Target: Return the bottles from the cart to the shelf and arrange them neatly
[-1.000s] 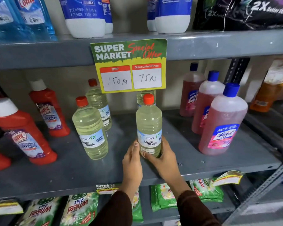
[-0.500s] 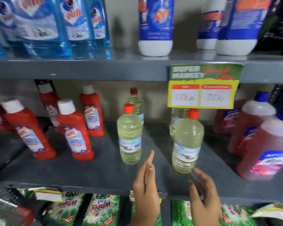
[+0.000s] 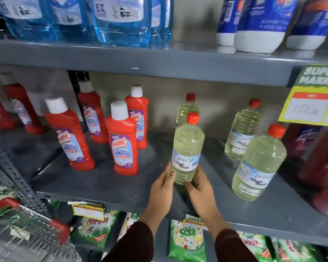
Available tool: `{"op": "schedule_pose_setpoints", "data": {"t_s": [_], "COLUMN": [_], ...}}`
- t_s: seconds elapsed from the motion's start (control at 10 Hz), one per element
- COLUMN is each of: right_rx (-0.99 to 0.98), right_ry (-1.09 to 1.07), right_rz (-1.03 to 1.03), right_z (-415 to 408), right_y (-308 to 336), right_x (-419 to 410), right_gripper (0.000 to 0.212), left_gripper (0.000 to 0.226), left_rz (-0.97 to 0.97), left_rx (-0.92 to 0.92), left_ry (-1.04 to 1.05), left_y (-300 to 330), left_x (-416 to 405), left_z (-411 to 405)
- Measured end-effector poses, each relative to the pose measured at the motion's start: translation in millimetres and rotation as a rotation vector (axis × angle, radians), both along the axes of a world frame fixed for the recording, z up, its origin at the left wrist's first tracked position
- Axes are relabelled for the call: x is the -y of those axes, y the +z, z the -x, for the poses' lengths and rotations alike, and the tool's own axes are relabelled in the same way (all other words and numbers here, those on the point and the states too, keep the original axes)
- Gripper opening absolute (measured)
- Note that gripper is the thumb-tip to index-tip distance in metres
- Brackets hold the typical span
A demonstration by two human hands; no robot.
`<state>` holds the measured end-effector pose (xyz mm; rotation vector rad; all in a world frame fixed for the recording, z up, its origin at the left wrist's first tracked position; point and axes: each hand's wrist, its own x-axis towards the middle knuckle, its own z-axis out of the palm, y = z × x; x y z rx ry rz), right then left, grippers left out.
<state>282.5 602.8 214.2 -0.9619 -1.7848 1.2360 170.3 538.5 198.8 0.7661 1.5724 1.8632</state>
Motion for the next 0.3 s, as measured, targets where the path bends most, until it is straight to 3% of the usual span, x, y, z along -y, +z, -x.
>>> {"op": "schedule_pose_setpoints", "data": {"t_s": [0.2, 0.3], "right_rx": [-0.052, -0.172], "right_ry": [0.048, 0.05], "right_rz": [0.066, 0.27], "right_z": [2.1, -0.6], "right_y": [4.7, 22.2], "right_x": [-1.7, -1.2], "right_gripper": [0.062, 0.055], "left_gripper": [0.039, 0.038], "left_rz": [0.029, 0.002], "left_rx": [-0.008, 0.02], "left_ry": [-0.005, 0.054], "left_y": [6.4, 7.6], "left_x": [-1.4, 8.1], "left_z": [-1.3, -5.2]}}
